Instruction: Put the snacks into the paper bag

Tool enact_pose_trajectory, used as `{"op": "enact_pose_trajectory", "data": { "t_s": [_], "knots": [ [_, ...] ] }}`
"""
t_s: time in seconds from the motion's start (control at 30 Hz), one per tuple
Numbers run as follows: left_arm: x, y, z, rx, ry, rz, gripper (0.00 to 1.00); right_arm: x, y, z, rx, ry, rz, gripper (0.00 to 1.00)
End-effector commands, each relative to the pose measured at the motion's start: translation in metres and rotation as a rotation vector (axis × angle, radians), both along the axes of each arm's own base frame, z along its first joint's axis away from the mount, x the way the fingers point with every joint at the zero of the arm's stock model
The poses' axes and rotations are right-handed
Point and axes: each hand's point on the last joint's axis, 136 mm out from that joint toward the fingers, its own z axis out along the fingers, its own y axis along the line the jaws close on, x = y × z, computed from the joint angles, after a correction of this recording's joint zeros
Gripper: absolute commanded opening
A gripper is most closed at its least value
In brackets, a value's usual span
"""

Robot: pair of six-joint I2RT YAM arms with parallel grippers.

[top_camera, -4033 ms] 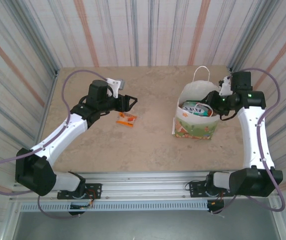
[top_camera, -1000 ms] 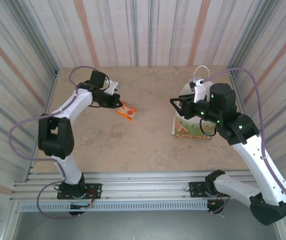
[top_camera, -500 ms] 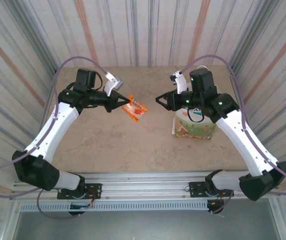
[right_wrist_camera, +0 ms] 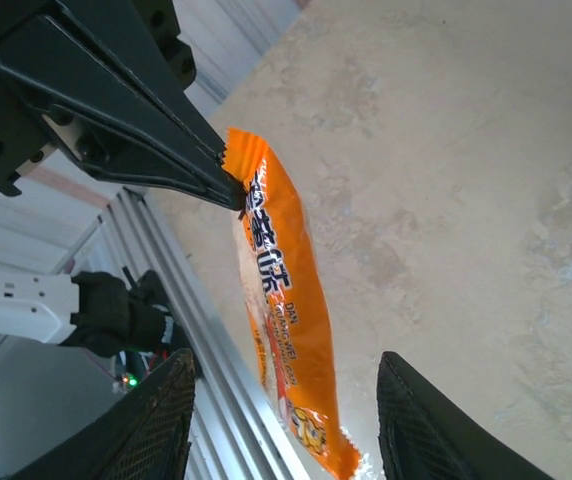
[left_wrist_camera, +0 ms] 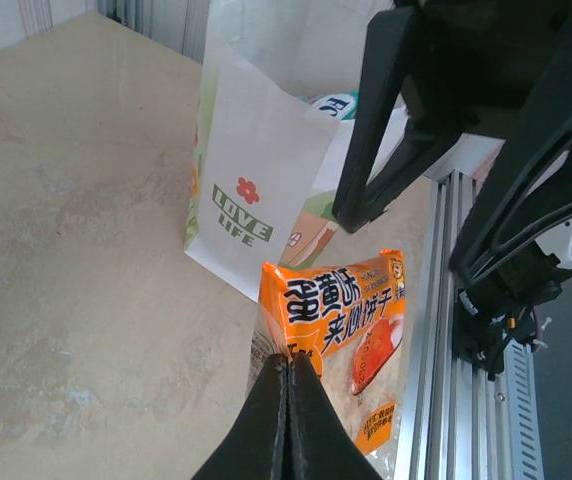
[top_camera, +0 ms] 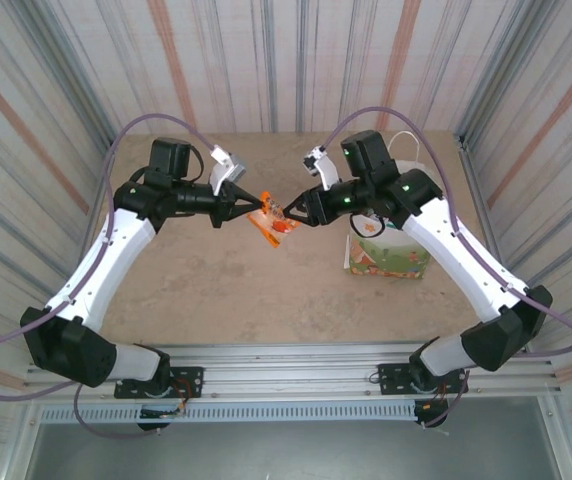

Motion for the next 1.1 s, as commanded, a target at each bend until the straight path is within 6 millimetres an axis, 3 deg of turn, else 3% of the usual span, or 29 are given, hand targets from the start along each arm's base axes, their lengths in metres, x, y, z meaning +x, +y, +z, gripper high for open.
{"op": "enact_pose_trajectory", "data": {
  "t_s": [0.0, 0.2, 0.33, 0.53, 0.73, 0.83, 1.0, 1.07],
  "knots": [
    [-0.009, -0.006, 0.012, -0.046, -0.024, -0.046, 0.00, -0.001, 0.004, 0.000, -0.031, -0.013, 0.028, 0.48],
    [-0.010, -0.011, 0.014, -0.065, -0.022, -0.061, 0.00, 0.003, 0.012, -0.003, -0.040, -0.006, 0.057, 0.41],
    [-0.007, -0.012, 0.014, -0.071, -0.024, -0.050, 0.00, 0.006, 0.010, -0.005, -0.056, -0.009, 0.045, 0.22],
    [0.003, -0.011, 0.009, -0.054, -0.027, -0.012, 0.00, 0.010, 0.003, 0.000, -0.073, -0.055, 0.005, 0.05],
    [0.019, -0.006, 0.009, -0.027, -0.053, 0.072, 0.49, 0.021, -0.009, 0.009, -0.057, -0.113, -0.075, 0.02],
    [0.028, -0.003, 0.008, -0.007, -0.057, 0.130, 0.63, 0.026, -0.017, 0.016, -0.039, -0.126, -0.118, 0.02],
    [0.042, 0.002, 0.005, -0.004, -0.026, 0.221, 0.71, 0.037, -0.048, 0.036, -0.007, -0.147, -0.248, 0.02],
    [0.046, 0.001, 0.001, -0.011, 0.002, 0.256, 0.73, 0.042, -0.070, 0.052, 0.029, -0.161, -0.329, 0.03]
  ]
}}
